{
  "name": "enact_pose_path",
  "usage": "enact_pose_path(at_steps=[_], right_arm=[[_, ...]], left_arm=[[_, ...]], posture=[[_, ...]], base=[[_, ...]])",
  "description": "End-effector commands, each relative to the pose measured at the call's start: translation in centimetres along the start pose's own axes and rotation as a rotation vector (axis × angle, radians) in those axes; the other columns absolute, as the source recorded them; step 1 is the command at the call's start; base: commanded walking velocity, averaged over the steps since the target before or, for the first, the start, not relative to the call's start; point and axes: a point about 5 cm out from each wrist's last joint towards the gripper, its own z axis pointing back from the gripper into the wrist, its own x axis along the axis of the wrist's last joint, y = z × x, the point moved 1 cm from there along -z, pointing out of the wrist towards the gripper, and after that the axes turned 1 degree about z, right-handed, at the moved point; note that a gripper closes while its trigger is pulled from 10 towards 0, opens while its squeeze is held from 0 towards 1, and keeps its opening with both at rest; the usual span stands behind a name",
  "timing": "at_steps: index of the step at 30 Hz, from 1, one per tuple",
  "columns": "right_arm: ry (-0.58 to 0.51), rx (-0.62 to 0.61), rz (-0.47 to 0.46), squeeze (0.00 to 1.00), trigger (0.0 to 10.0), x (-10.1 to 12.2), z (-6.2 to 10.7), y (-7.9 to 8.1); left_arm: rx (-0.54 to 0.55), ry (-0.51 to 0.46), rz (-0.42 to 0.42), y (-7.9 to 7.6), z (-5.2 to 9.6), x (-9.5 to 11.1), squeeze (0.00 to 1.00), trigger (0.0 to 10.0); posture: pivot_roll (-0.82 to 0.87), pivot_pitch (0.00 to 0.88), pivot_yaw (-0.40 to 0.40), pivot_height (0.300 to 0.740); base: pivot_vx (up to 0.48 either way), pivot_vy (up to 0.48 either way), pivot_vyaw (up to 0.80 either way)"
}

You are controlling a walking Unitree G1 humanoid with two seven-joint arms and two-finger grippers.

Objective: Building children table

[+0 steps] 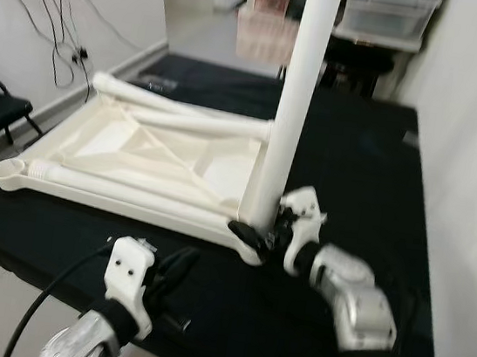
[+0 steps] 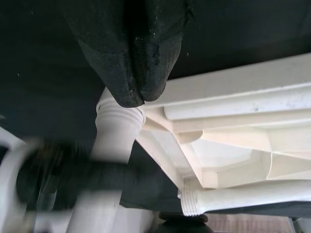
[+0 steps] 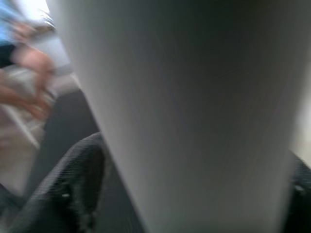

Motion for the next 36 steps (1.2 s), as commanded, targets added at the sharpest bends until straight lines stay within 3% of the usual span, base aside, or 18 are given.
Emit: enact_pose_path(at_steps=[1, 4, 5, 11, 12, 22, 24, 25, 27, 28, 29, 30, 31, 32, 34, 36], right_arm=[[-0.013, 0.118, -0.006, 0.0, 10.0, -0.3, -0.2, 0.1], [0.018, 0.197, 0.03, 0.0, 10.0, -0.2, -0.6, -0.3], [0.036, 0.299, 0.036, 0.0, 10.0, 0.1, -0.8, -0.3], [0.056, 0.395, 0.017, 0.0, 10.0, 0.5, -1.4, -0.9], [0.068, 0.407, 0.008, 0.0, 0.0, 0.3, -1.4, -1.2], [0.095, 0.38, 0.013, 0.0, 0.0, -0.3, -1.0, -2.0], [0.103, 0.275, 0.012, 0.0, 0.0, -1.1, 0.1, -2.5], [0.103, 0.275, 0.012, 0.0, 0.0, -1.1, 0.1, -2.5], [0.137, 0.096, -0.002, 0.0, 0.0, -2.1, 0.3, -2.3], [0.137, 0.096, -0.002, 0.0, 0.0, -2.1, 0.3, -2.3], [0.167, -0.098, 0.033, 0.0, 0.0, -2.8, -0.1, -2.3], [0.18, -0.315, 0.011, 0.0, 0.0, -3.7, -0.1, -1.3], [0.198, -0.389, 0.009, 0.0, 0.0, -4.3, -0.1, 0.0], [0.205, -0.418, 0.005, 0.0, 0.0, -4.7, -0.2, 1.0], [0.196, -0.384, -0.007, 0.0, 0.0, -4.6, -0.5, 1.1], [0.185, -0.346, 0.002, 0.0, 0.0, -4.5, -0.9, 0.4]], left_arm=[[0.017, 0.015, -0.001, 0.2, 0.1, -0.4, 0.0, 10.0], [0.016, 0.016, 0.001, 0.2, 0.0, -0.5, 0.0, 10.0], [0.015, 0.018, 0.004, 0.2, 0.0, -0.5, 0.0, 10.0], [0.01, 0.021, 0.008, 0.1, -0.1, -0.6, 0.0, 10.0], [0.009, 0.022, 0.009, 0.0, -0.1, -0.6, 0.0, 10.0], [0.011, 0.019, 0.012, -0.1, -0.1, -0.6, 0.0, 10.0], [0.01, 0.018, 0.015, -0.2, -0.1, -0.6, 0.0, 10.0], [0.01, 0.018, 0.015, -0.2, -0.1, -0.6, 0.0, 10.0], [0.009, 0.02, 0.015, -0.2, 0.1, -0.6, 0.0, 10.0], [0.009, 0.02, 0.015, -0.2, 0.1, -0.6, 0.0, 10.0], [0.009, 0.021, 0.014, -0.2, 0.2, -0.6, 0.0, 10.0], [0.01, 0.021, 0.013, -0.2, 0.2, -0.6, 0.0, 10.0], [0.011, 0.023, 0.01, -0.2, 0.3, -0.6, 0.0, 10.0], [0.011, 0.025, 0.008, -0.1, 0.3, -0.7, 0.0, 10.0], [0.014, 0.027, 0.008, -0.1, 0.3, -0.7, 0.0, 10.0], [0.012, 0.03, 0.008, -0.1, 0.3, -0.8, 0.0, 10.0]], posture=[[0.0, 0.064, 0.02, 0.74], [0.01, 0.06, 0.017, 0.74], [0.01, 0.059, 0.012, 0.74], [0.02, 0.056, 0.005, 0.74], [0.02, 0.057, -0.001, 0.74], [0.02, 0.065, -0.005, 0.74], [0.01, 0.072, -0.009, 0.74], [0.01, 0.072, -0.009, 0.74], [0.01, 0.075, -0.026, 0.74], [0.01, 0.075, -0.026, 0.74], [0.01, 0.076, -0.026, 0.74], [0.01, 0.09, -0.021, 0.74], [0.01, 0.083, -0.013, 0.74], [0.01, 0.083, -0.013, 0.74], [-0.01, 0.063, -0.004, 0.74], [0.0, 0.071, -0.018, 0.74]], base=[[0.0, 0.0, 0.0], [0.0, 0.0, 0.0], [0.0, 0.0, 0.0], [0.0, 0.0, 0.0], [0.0, 0.0, 0.0], [0.0, 0.0, 0.0], [0.0, 0.0, 0.0], [0.0, 0.0, 0.0], [0.0, 0.0, 0.0], [0.0, 0.0, 0.0], [0.0, 0.0, 0.0], [0.0, 0.0, 0.0], [0.0, 0.0, 0.0], [0.0, 0.0, 0.0], [0.0, 0.0, 0.0], [0.0, 0.0, 0.0]])
